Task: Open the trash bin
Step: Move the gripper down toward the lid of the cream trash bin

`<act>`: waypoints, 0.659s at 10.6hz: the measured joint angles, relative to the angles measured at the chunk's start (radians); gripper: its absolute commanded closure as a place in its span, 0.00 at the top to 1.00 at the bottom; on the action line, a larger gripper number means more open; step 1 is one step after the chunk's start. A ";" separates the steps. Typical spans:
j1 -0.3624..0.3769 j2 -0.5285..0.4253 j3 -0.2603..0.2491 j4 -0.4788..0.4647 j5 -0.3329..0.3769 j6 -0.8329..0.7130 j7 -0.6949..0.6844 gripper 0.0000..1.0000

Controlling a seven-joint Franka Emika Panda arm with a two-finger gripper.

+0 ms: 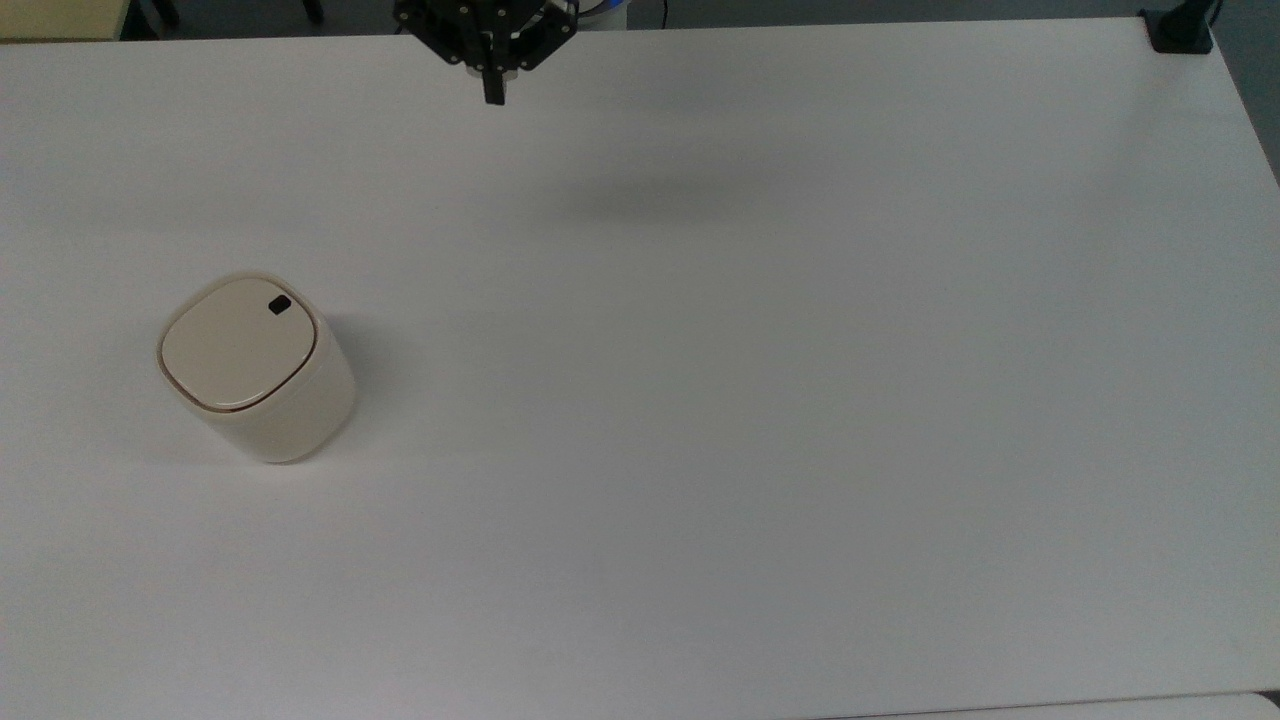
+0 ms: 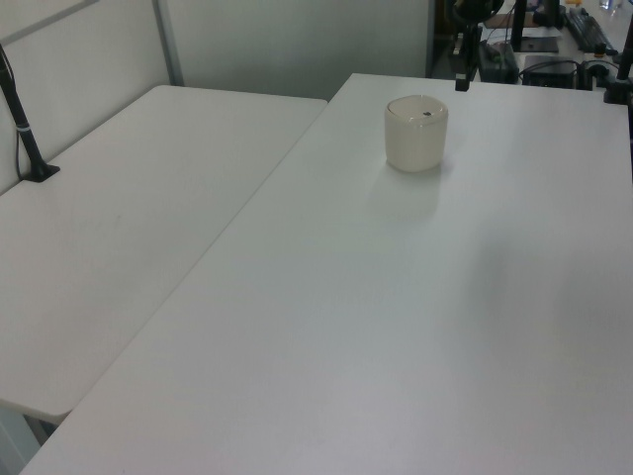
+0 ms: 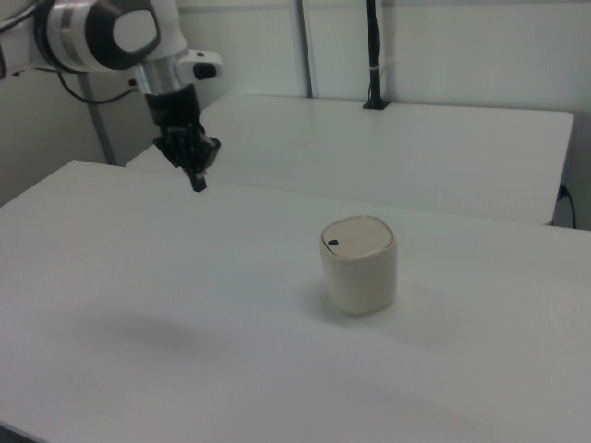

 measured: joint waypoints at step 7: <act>-0.165 0.146 -0.021 0.000 -0.002 0.287 0.154 0.00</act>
